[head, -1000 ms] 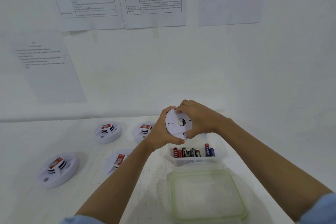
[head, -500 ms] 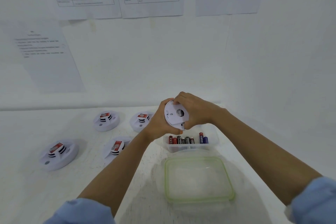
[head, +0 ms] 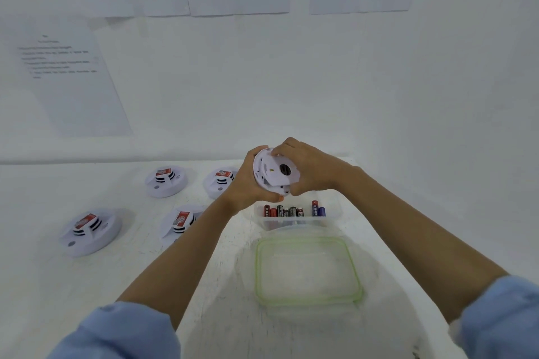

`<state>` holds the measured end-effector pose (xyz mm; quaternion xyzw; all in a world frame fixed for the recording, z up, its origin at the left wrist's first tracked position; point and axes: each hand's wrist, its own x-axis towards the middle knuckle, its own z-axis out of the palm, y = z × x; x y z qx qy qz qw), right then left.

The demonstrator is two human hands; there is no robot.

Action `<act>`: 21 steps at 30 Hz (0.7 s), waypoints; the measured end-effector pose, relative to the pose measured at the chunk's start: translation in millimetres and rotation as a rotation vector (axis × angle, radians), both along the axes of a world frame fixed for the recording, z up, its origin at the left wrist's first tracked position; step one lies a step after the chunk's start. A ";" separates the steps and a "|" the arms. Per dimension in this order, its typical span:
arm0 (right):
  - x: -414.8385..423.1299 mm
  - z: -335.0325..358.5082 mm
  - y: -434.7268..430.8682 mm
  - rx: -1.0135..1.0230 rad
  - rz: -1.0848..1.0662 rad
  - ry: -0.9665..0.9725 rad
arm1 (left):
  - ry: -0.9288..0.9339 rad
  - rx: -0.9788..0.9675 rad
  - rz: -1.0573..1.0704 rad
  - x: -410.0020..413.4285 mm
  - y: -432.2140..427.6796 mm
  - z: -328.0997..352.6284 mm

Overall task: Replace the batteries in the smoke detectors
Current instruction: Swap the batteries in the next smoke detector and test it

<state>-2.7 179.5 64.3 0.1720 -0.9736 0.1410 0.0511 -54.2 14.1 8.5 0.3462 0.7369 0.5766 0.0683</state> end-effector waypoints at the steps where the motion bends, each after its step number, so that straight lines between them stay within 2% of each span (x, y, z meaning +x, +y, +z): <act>1: 4.1 0.4 0.7 -0.043 -0.009 -0.029 | -0.013 0.006 0.009 0.4 -1.8 -1.5; 6: 37.8 -1.5 0.2 -0.340 -0.058 -0.185 | -0.028 0.017 0.065 2.6 -19.1 -12.9; 10: 60.0 -12.5 -6.6 -0.334 -0.052 -0.346 | -0.053 0.039 0.062 6.9 -34.3 -14.4; 14: 74.3 -27.2 -16.8 -0.303 -0.076 -0.424 | -0.053 0.050 0.096 15.7 -48.5 -11.7; 16: 78.8 -34.5 -21.6 -0.259 -0.100 -0.391 | -0.066 0.055 0.106 20.7 -55.4 -11.6; 21: 92.5 -43.6 -35.5 -0.039 -0.081 -0.171 | -0.070 0.072 0.124 31.0 -65.0 -16.3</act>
